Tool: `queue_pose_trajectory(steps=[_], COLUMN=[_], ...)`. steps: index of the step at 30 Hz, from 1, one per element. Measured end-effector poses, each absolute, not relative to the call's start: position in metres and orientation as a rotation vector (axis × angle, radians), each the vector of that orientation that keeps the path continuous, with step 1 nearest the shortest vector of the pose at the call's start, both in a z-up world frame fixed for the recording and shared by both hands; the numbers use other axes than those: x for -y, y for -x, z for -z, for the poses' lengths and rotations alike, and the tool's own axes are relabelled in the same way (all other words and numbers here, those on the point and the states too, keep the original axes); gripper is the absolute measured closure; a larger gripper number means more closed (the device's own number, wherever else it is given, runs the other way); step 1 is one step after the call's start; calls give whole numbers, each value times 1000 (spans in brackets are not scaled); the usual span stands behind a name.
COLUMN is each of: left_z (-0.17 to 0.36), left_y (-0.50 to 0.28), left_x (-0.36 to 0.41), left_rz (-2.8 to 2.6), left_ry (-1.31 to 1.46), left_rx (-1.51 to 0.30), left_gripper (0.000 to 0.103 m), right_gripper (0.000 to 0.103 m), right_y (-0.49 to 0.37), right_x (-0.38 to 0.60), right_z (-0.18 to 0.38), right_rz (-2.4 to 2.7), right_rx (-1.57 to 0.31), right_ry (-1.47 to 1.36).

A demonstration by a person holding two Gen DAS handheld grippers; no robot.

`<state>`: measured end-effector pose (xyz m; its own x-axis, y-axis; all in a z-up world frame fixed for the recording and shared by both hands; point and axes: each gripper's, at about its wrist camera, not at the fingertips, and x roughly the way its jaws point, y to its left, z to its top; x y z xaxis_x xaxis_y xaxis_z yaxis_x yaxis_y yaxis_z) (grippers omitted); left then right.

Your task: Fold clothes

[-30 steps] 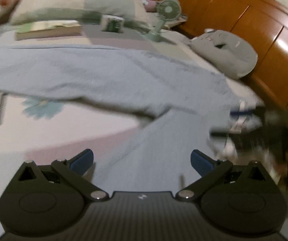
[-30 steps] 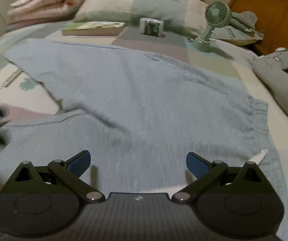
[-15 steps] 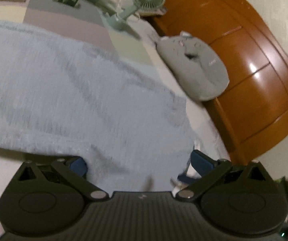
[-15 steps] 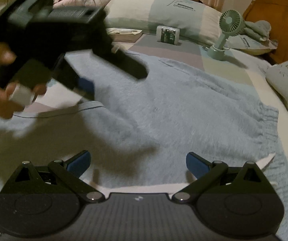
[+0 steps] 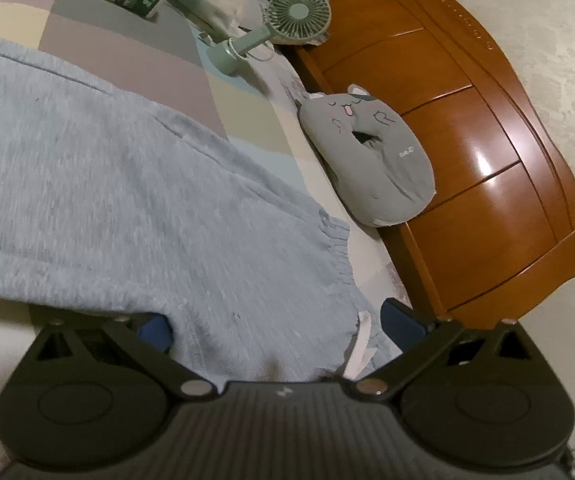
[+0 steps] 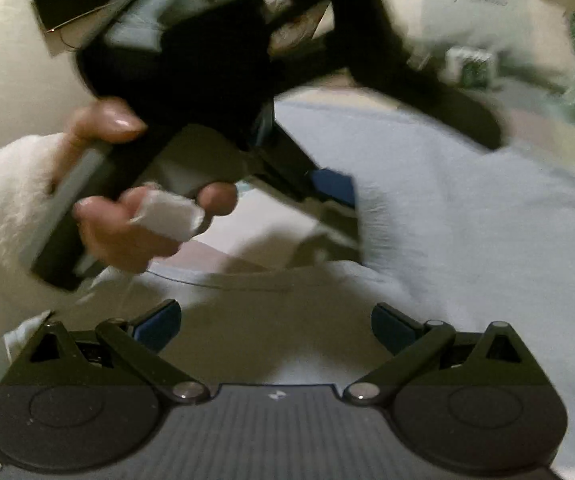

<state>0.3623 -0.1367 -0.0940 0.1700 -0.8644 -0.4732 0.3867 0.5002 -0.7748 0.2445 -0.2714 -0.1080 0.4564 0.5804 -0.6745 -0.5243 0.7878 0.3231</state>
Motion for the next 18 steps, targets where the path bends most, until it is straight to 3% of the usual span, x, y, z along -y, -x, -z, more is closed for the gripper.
queue_pose_trajectory(steps=[10,18], left_z=[91,80], left_y=[-345,-315], left_x=[119,70], left_rz=[978,907], left_ry=[529,422], left_rx=[-1063,-1033], left_gripper=[1,1], right_gripper=[0,0], right_y=[-231,-222], right_x=[261,258], right_z=[111,83], right_rz=[-628,-496], right_rx=[-866,-694], right_ry=[-74,31])
